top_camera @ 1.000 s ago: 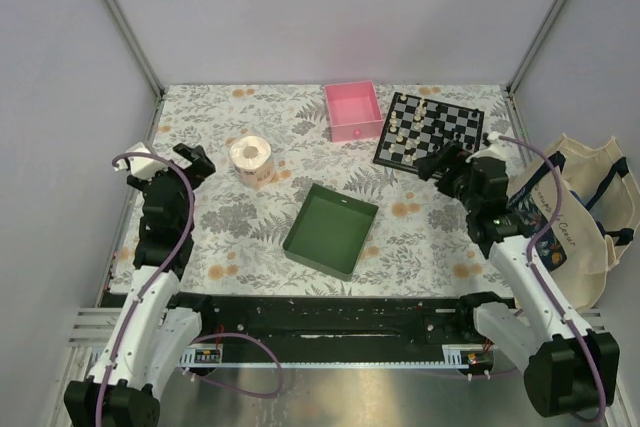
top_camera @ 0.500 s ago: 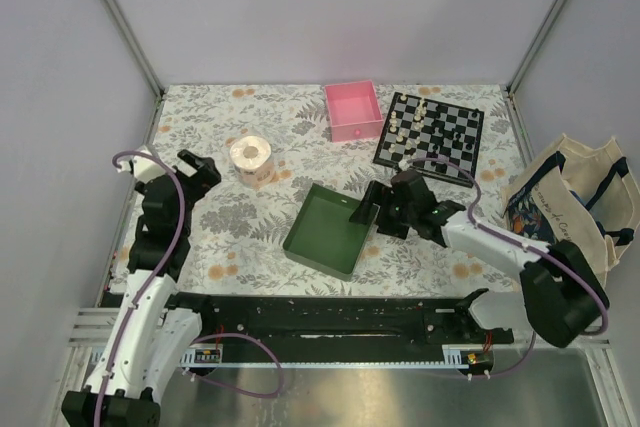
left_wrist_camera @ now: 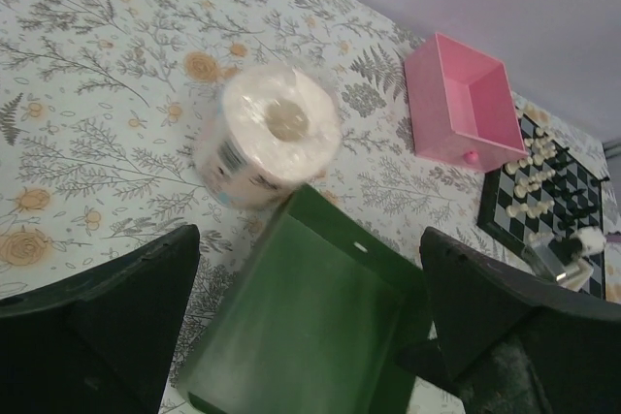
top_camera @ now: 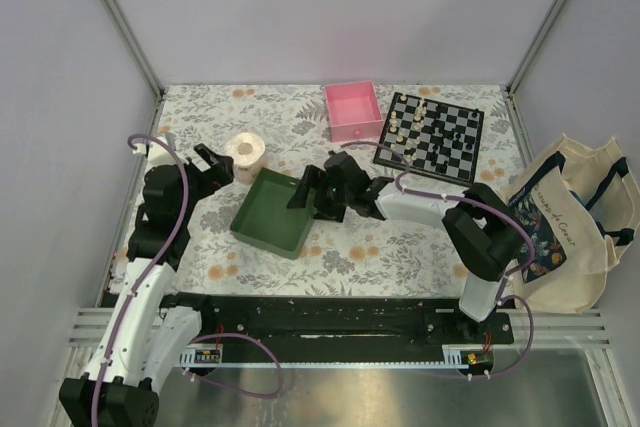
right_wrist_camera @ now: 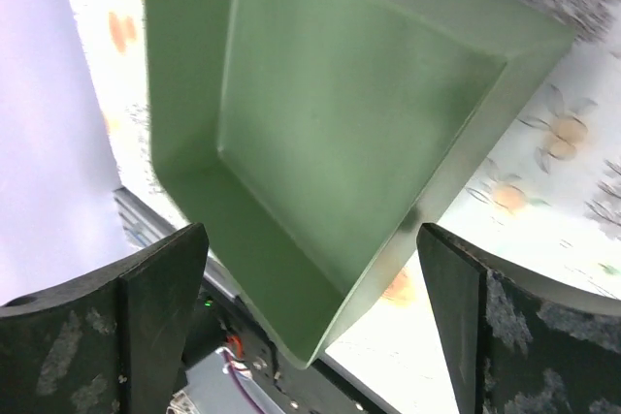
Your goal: Set up the chess pieces on the board
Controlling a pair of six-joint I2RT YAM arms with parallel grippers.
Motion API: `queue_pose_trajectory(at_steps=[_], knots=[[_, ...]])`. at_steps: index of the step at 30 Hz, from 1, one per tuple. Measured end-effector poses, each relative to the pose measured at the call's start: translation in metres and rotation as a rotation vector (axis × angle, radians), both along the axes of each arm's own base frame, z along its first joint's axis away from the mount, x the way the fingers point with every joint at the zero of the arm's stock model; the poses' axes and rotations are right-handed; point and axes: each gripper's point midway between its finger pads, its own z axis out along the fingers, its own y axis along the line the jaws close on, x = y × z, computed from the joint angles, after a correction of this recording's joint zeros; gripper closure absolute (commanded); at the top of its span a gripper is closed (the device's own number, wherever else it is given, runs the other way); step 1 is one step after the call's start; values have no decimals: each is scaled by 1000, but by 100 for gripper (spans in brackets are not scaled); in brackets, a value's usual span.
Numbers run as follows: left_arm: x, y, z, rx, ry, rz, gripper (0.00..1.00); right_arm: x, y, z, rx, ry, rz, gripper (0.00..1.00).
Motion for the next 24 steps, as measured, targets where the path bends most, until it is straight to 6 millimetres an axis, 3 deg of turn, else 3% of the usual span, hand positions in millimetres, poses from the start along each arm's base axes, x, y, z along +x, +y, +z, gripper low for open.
queue_pose_trajectory(at_steps=[4, 7, 10, 15, 17, 20, 24], knots=[[3, -12, -3, -11, 16, -64, 1, 14, 12, 27, 38, -71, 15, 1], [8, -22, -8, -20, 38, -111, 1, 15, -7, 42, 24, -121, -1, 1], [15, -44, -11, -9, 63, -176, 1, 28, -61, 63, -14, -188, -94, 1], [35, -118, 5, 33, 46, -373, 1, 88, -207, 108, -147, -355, -442, 2], [47, -146, 13, 33, 21, -433, 1, 99, -250, 114, -203, -372, -532, 2], [71, -186, 17, 30, -2, -509, 1, 106, -296, 105, -288, -342, -610, 2], [99, -239, 11, 21, -2, -623, 1, 107, -337, 89, -368, -271, -671, 1]])
